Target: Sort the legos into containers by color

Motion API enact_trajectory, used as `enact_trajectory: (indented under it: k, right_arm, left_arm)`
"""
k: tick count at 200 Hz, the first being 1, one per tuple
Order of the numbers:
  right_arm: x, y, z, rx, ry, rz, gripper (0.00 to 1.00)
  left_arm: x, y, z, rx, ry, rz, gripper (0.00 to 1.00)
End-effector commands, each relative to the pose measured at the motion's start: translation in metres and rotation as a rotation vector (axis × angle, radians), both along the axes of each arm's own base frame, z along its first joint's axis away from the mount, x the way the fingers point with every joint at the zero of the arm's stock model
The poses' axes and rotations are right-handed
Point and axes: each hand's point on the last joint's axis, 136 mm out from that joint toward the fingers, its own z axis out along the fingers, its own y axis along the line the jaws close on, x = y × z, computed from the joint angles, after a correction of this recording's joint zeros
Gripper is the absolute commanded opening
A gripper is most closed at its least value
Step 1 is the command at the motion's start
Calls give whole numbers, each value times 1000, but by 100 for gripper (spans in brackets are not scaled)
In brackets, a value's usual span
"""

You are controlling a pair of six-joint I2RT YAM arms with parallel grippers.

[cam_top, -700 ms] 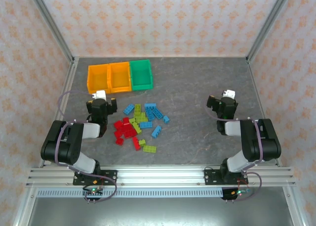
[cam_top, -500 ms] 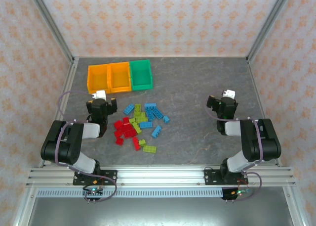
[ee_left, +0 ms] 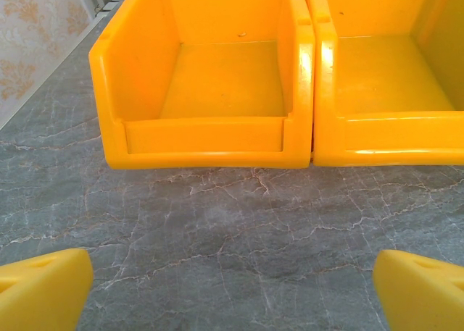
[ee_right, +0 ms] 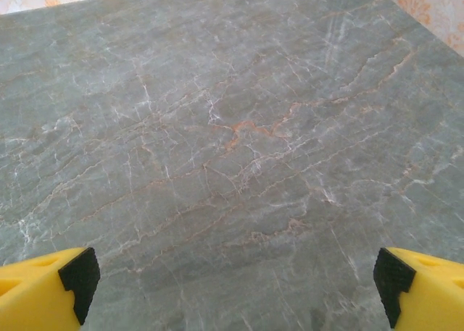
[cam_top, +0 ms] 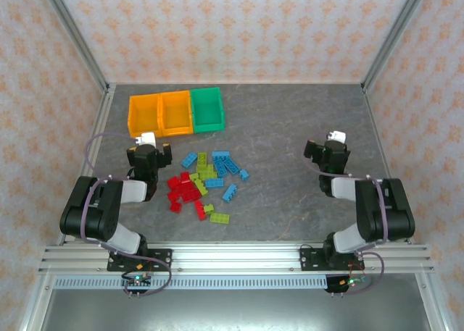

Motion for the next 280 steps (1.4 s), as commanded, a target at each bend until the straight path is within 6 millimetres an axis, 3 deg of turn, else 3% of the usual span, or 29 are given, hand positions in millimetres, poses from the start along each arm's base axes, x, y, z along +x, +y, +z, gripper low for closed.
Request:
enact_trajectory:
  k: [1, 30, 46, 77, 90, 108, 120, 134, 161, 196, 247, 280]
  right_arm:
    - [-6, -16, 64, 77, 16, -153, 99]
    - [-28, 3, 101, 296, 149, -190, 100]
    - [-33, 37, 110, 392, 271, -83, 100]
    - [-49, 117, 116, 446, 500, 162, 100]
    - [-55, 146, 118, 430, 561, 245, 99]
    - [-58, 182, 117, 411, 610, 335, 99]
    - [-58, 200, 113, 401, 639, 371, 99]
    - [-57, 213, 106, 386, 678, 391, 100]
    - [-58, 220, 99, 349, 730, 395, 99]
    - [-61, 215, 95, 322, 750, 376, 99]
    - [-73, 200, 94, 308, 755, 314, 99]
    - [-78, 189, 96, 281, 744, 279, 99]
  left_arm:
    - [9, -1, 19, -5, -63, 0, 100]
    - [12, -8, 24, -6, -55, -40, 100]
    - [13, -16, 39, 3, -19, -75, 100]
    - [-4, -3, 90, -77, 97, 114, 100]
    - [-10, -18, 108, -132, 148, 96, 100]
    - [-14, -58, 123, -263, 167, -7, 100]
    - [-19, -79, 122, -301, 219, -49, 100]
    - [-28, -94, 107, -292, 327, -82, 96]
    - [-47, -104, 69, -191, 566, -170, 85]
    - [-50, -98, 31, -35, 792, -221, 78]
    - [-20, -114, -8, 15, 901, -323, 73]
    - [-13, -130, -25, -5, 970, -415, 72]
